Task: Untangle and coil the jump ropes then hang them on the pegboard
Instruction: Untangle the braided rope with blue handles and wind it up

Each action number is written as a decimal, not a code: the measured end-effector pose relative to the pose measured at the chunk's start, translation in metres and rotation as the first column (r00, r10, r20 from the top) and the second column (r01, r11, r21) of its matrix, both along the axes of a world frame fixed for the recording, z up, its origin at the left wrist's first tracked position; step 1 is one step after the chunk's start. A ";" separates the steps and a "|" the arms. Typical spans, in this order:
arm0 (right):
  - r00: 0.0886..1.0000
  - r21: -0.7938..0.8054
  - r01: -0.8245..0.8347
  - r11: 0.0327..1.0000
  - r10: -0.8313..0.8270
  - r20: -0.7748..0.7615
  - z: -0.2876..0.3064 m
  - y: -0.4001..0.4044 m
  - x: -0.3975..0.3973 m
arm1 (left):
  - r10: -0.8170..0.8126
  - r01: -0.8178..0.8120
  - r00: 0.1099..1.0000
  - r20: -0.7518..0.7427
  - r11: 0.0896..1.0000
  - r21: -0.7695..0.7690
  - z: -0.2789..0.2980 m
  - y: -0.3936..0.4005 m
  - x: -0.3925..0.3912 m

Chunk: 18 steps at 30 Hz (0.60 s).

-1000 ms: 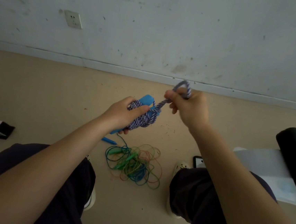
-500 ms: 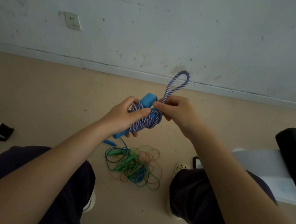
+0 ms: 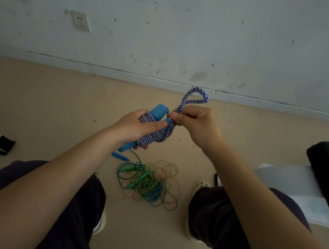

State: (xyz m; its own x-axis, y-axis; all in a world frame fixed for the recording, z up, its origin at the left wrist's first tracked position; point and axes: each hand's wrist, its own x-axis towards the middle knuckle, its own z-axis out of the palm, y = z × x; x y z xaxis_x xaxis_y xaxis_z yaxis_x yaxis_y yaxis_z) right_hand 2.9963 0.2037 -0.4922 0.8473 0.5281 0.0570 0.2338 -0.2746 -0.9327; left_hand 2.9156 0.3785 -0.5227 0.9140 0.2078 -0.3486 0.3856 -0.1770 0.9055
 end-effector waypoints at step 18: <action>0.955 0.269 0.147 0.952 -0.065 -0.290 0.003 0.000 0.012 | 0.066 -0.038 0.986 0.156 0.984 -0.174 0.000 -0.006 0.000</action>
State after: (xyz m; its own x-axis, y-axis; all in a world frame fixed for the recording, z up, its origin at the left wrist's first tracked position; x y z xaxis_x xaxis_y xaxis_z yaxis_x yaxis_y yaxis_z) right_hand 3.0079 0.2038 -0.4887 0.9013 0.4301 -0.0513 -0.0583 0.0030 -0.9983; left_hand 2.9153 0.3720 -0.5231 0.9502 0.2070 -0.2330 0.2378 0.0015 0.9713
